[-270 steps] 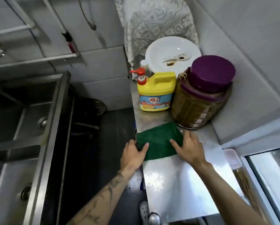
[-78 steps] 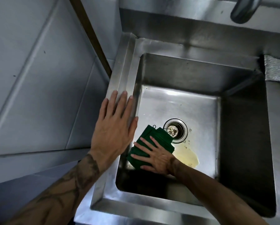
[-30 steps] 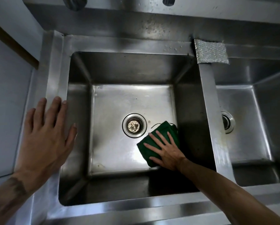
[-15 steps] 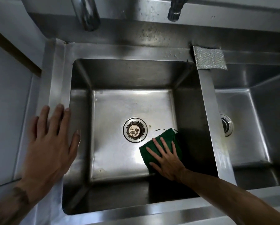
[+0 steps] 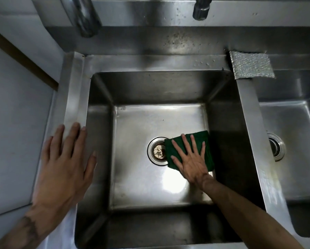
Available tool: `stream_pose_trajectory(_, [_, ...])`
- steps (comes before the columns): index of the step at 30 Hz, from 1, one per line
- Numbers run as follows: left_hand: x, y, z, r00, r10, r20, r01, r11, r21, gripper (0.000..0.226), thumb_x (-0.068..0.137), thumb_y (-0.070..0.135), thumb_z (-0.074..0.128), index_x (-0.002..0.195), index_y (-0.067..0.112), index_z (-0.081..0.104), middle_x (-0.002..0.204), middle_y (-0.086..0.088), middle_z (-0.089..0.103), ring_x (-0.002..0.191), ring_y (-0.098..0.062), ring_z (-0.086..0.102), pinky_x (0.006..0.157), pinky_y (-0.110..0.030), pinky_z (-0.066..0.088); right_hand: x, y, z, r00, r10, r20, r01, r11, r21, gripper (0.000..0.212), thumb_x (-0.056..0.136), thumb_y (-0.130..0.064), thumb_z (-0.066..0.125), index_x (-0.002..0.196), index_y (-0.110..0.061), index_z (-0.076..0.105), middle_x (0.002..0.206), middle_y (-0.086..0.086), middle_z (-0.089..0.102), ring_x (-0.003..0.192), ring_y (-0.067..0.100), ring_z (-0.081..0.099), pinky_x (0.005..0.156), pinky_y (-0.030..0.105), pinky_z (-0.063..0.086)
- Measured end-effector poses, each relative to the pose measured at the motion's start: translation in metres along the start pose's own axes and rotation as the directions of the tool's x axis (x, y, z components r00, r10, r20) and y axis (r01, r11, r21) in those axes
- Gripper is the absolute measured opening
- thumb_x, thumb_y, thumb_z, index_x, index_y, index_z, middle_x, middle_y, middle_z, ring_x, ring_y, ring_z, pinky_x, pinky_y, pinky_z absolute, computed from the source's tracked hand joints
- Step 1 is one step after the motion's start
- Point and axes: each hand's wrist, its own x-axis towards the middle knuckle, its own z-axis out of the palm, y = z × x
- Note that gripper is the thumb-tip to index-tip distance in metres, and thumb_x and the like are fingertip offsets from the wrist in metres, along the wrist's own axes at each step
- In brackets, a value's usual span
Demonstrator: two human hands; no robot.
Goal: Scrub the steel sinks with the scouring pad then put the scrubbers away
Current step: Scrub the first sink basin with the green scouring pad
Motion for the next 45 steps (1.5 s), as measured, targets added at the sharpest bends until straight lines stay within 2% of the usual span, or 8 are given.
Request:
stream_pose_trajectory(7, [0.000,-0.002,0.002,1.000,-0.006,0.012,0.006,1.000,0.007,0.072,0.105,0.047,0.035,0.160,0.002,0.040,0.168,-0.021,0.037,0.159,-0.044,0.025,0.125,-0.064,0.026,0.079,-0.008,-0.018,0.988,0.131,-0.079,-0.126,0.990,0.065,0.063,0.098,-0.065,0.018,0.158,-0.045,0.013,0.170,0.001,0.006,0.156,0.035,0.002,0.117,0.072,0.004])
stream_pose_trajectory(12, [0.000,-0.004,0.006,1.000,0.000,0.010,0.000,0.999,0.034,0.071,0.105,0.046,0.034,0.162,0.003,0.036,0.170,-0.019,0.034,0.162,-0.041,0.020,0.129,-0.059,0.021,0.130,-0.012,-0.032,0.978,0.196,-0.064,-0.185,0.971,0.152,0.062,0.100,-0.064,0.022,0.158,-0.046,0.007,0.170,0.000,-0.002,0.156,0.036,-0.006,0.117,0.073,0.000])
stream_pose_trajectory(21, [0.000,0.000,0.005,0.999,-0.004,-0.033,0.005,0.999,0.034,0.070,0.105,0.045,0.036,0.159,0.001,0.042,0.167,-0.021,0.040,0.158,-0.045,0.029,0.124,-0.064,0.029,0.124,-0.033,-0.032,0.950,0.294,-0.103,-0.266,0.938,0.223,0.062,0.100,-0.064,0.020,0.158,-0.045,0.009,0.171,0.003,0.000,0.156,0.033,-0.006,0.118,0.070,0.000])
stream_pose_trajectory(24, [0.000,-0.003,0.006,0.999,0.015,-0.038,-0.012,0.998,0.070,0.070,0.106,0.045,0.035,0.159,0.000,0.042,0.166,-0.022,0.040,0.157,-0.046,0.030,0.124,-0.062,0.028,0.124,-0.058,-0.028,0.973,0.209,-0.094,-0.188,0.963,0.195,0.063,0.099,-0.065,0.017,0.159,-0.044,0.008,0.171,0.003,-0.001,0.156,0.034,-0.006,0.119,0.070,-0.001])
stream_pose_trajectory(27, [0.000,-0.004,0.005,0.999,0.030,-0.032,-0.028,0.997,0.066,0.071,0.106,0.046,0.033,0.160,0.001,0.040,0.167,-0.022,0.038,0.158,-0.046,0.028,0.125,-0.061,0.025,0.112,-0.063,-0.026,0.993,0.071,-0.096,-0.058,0.989,0.135,0.064,0.097,-0.069,0.018,0.157,-0.048,0.012,0.170,0.002,0.009,0.157,0.032,0.001,0.119,0.069,0.001])
stream_pose_trajectory(33, [-0.001,-0.004,0.004,1.000,0.023,-0.016,-0.021,0.997,0.068,0.070,0.108,0.047,0.031,0.161,0.002,0.039,0.168,-0.023,0.038,0.158,-0.045,0.027,0.126,-0.062,0.024,0.045,-0.006,-0.015,0.994,0.106,-0.035,-0.104,0.992,0.068,0.065,0.097,-0.069,0.020,0.157,-0.049,0.006,0.170,0.001,0.005,0.157,0.029,0.000,0.119,0.069,0.007])
stream_pose_trajectory(40, [-0.001,-0.004,0.000,1.000,0.029,0.001,-0.029,0.996,0.079,0.069,0.110,0.045,0.030,0.162,0.001,0.036,0.168,-0.024,0.035,0.158,-0.047,0.026,0.124,-0.062,0.025,-0.043,0.014,0.002,0.987,-0.124,0.101,0.134,0.987,-0.094,0.070,0.096,-0.066,0.030,0.159,-0.041,0.012,0.170,0.008,0.006,0.156,0.036,0.005,0.116,0.070,0.018])
stream_pose_trajectory(45, [0.000,-0.002,-0.002,1.000,0.023,0.019,-0.024,0.996,0.080,0.070,0.110,0.047,0.027,0.163,0.001,0.034,0.169,-0.024,0.034,0.159,-0.047,0.024,0.125,-0.061,0.022,-0.080,0.029,-0.001,0.912,-0.323,0.252,0.367,0.918,-0.150,0.070,0.096,-0.066,0.035,0.159,-0.040,0.017,0.168,0.013,0.013,0.153,0.042,0.015,0.113,0.071,0.023])
